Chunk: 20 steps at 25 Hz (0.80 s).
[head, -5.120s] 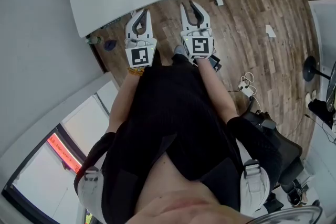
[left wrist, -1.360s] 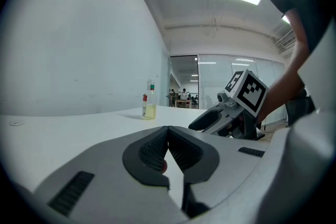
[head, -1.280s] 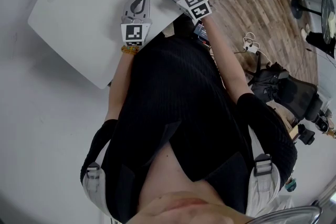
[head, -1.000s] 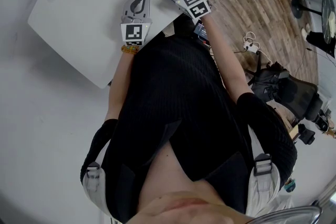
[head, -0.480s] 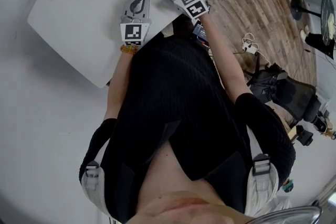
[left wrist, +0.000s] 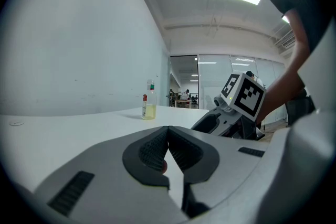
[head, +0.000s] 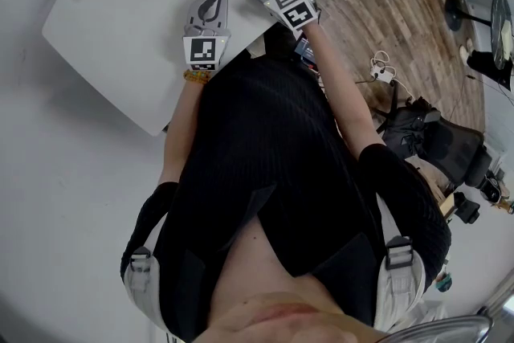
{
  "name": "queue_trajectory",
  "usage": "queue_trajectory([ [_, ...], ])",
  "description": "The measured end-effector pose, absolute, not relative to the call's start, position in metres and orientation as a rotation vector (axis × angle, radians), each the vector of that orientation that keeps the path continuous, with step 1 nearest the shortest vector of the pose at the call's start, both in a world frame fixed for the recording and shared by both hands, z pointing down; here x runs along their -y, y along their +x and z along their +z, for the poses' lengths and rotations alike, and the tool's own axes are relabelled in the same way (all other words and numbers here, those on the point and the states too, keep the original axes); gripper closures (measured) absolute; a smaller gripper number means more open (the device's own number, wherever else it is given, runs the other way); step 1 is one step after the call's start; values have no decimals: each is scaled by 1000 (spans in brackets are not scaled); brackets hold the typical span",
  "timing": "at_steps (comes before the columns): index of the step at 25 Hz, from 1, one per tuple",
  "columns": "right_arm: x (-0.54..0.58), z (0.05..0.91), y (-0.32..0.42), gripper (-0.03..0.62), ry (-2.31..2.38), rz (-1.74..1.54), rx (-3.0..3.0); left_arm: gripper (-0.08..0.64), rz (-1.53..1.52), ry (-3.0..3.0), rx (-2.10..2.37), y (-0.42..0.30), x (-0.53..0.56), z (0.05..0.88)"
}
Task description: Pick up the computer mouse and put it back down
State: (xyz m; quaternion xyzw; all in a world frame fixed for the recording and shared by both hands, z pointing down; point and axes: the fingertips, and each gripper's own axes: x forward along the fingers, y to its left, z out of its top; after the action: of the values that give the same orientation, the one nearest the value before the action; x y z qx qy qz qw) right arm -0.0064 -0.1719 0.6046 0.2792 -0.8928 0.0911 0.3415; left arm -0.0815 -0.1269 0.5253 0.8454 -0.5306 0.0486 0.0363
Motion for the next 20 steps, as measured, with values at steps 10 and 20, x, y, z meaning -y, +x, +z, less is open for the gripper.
queue_trajectory([
  [10, 173, 605, -6, 305, 733, 264, 2309, 547, 152, 2597, 1630, -81, 128, 525],
  [20, 173, 604, -5, 307, 741, 266, 2313, 548, 150, 2599, 1630, -81, 128, 524],
])
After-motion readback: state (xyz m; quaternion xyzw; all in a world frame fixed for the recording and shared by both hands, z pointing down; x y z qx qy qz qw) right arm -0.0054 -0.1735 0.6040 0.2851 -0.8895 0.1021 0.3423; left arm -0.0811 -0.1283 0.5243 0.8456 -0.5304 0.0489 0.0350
